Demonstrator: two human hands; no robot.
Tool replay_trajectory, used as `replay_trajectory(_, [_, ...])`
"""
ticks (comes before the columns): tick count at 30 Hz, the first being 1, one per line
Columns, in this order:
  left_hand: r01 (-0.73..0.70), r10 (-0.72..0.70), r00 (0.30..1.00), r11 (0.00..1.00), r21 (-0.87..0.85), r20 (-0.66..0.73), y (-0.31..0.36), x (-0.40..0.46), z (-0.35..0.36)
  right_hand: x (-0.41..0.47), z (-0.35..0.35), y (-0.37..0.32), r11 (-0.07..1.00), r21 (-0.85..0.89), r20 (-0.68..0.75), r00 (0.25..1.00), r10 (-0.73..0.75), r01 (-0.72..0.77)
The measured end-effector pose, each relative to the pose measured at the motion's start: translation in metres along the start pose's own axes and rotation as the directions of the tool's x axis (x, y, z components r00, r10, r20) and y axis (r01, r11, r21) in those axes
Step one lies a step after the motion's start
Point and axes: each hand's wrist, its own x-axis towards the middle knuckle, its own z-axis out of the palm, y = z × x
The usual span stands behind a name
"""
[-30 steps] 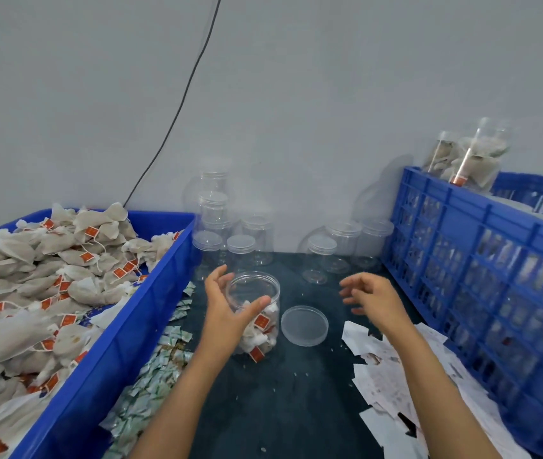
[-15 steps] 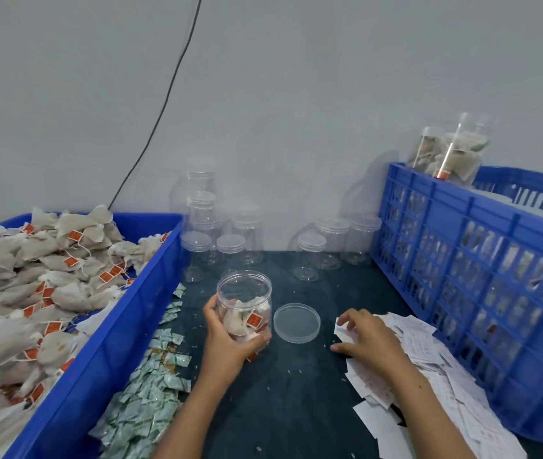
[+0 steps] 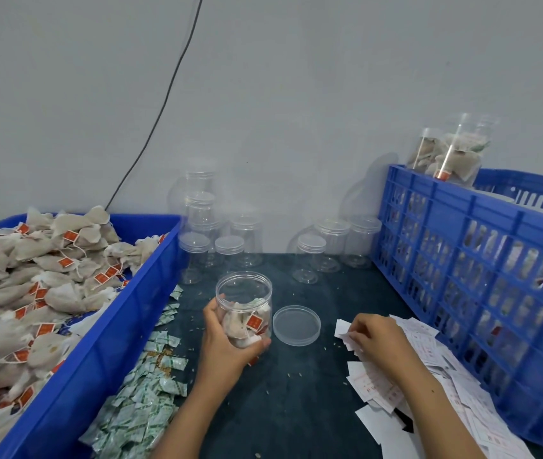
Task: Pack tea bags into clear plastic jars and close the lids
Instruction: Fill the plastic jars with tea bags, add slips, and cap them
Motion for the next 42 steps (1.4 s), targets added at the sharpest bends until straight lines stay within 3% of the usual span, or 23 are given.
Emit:
replay_trajectory(6, [-0.001, 0.001, 1.0, 1.0, 0.009, -0.006, 0.0, 0.0, 0.0, -0.002, 0.001, 0.0, 0.967, 0.247, -0.062, 0.995, 0.075, -0.058])
replay_trajectory(18, [0.009, -0.009, 1.0, 1.0, 0.029, -0.008, 0.001, -0.002, 0.0, -0.004, 0.002, 0.002, 0.954, 0.287, -0.05, 0.993, 0.108, -0.089])
replay_trajectory(24, [-0.001, 0.001, 1.0, 0.999, 0.042, -0.017, 0.002, -0.003, -0.001, -0.003, 0.004, -0.005, 0.919, 0.395, -0.32, 0.937, 0.14, -0.002])
replay_trajectory(27, [-0.035, 0.037, 0.999, 0.996, 0.086, -0.015, 0.005, -0.006, -0.001, -0.003, -0.005, -0.016, 0.821, 0.567, -0.437, 0.869, 0.233, 0.065])
replay_trajectory(29, [-0.062, 0.064, 0.998, 0.991, 0.117, -0.012, 0.007, -0.007, 0.0, -0.002, -0.016, -0.029, 0.748, 0.655, -0.418, 0.877, 0.237, 0.11])
replay_trajectory(33, [-0.073, 0.076, 0.997, 0.989, 0.132, -0.014, 0.008, -0.009, -0.001, 0.0, -0.04, -0.069, 0.652, 0.74, -0.258, 0.965, 0.052, 0.163])
replay_trajectory(38, [-0.075, 0.08, 0.996, 0.988, 0.134, -0.03, 0.009, -0.009, -0.001, 0.002, -0.052, -0.126, 0.627, 0.754, -0.098, 0.977, -0.189, 0.197])
replay_trajectory(42, [-0.083, 0.089, 0.995, 0.988, 0.132, -0.04, 0.009, -0.009, 0.0, 0.008, -0.046, -0.153, 0.761, 0.575, -0.001, 0.931, -0.366, 0.3])
